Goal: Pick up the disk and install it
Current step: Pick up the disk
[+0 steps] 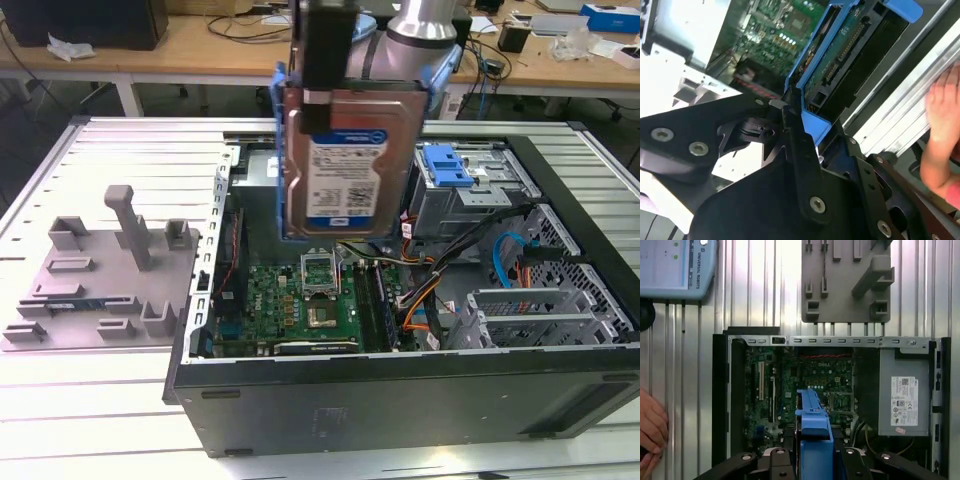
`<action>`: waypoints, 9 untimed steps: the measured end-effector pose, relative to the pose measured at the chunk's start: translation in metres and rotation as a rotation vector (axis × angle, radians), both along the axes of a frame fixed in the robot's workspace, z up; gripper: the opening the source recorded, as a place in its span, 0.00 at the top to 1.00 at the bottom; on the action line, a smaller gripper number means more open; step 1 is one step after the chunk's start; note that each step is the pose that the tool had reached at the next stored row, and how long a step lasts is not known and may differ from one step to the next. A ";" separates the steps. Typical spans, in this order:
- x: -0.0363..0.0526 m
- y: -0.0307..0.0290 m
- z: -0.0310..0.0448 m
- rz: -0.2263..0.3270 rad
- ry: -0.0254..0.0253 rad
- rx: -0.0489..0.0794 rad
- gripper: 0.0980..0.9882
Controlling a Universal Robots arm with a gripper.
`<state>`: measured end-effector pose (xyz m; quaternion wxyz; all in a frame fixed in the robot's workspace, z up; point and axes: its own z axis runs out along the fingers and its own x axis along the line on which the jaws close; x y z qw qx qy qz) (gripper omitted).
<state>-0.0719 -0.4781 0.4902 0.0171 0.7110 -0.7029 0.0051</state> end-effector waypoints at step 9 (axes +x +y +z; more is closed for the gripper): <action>0.0414 -0.0150 0.0000 0.000 0.0011 0.000 0.70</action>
